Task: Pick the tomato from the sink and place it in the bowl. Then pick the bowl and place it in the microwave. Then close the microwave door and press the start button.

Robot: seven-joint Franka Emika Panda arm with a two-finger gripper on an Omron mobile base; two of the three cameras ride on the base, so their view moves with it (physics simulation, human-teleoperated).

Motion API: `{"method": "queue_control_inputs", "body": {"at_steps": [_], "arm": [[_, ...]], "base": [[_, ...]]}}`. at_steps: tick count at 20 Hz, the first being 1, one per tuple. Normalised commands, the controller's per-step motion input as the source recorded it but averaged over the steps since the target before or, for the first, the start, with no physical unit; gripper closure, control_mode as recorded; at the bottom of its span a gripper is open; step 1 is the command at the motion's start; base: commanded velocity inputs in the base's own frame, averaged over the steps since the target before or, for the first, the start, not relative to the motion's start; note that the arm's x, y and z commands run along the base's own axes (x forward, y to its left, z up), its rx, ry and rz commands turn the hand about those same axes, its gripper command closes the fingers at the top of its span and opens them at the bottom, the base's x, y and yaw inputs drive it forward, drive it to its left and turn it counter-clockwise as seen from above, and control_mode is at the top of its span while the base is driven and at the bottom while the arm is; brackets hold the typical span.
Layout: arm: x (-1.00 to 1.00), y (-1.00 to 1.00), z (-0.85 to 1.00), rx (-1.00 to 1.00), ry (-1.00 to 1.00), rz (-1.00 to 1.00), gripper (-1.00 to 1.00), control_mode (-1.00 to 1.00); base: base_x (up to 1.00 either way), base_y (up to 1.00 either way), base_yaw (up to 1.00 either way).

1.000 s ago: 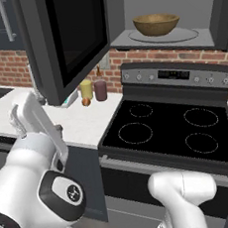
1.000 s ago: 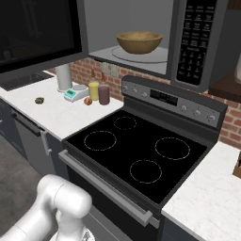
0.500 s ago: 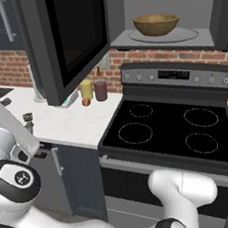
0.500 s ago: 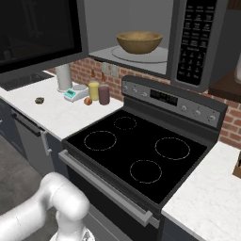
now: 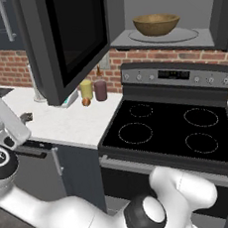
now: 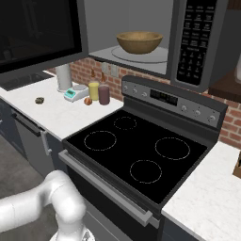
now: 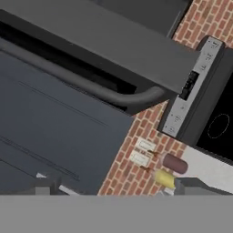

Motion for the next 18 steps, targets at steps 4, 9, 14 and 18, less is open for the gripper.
{"method": "queue_control_inputs", "body": {"at_steps": [4, 9, 14, 18], "arm": [[0.71, 0.00, -0.24, 0.13, -0.02, -0.06, -1.00, -1.00], [0.45, -0.13, -0.13, 0.08, -0.11, -0.04, -1.00, -1.00], [0.00, -0.71, 0.00, 0.12, -0.23, -0.01, -1.00, -1.00], [0.04, -0.81, 0.00, 0.12, -0.12, 0.00, -1.00, -1.00]], "base": [[0.00, 0.00, 0.00], [0.00, 0.00, 0.00], [0.00, 0.00, 0.00], [0.00, 0.00, 0.00]]}}
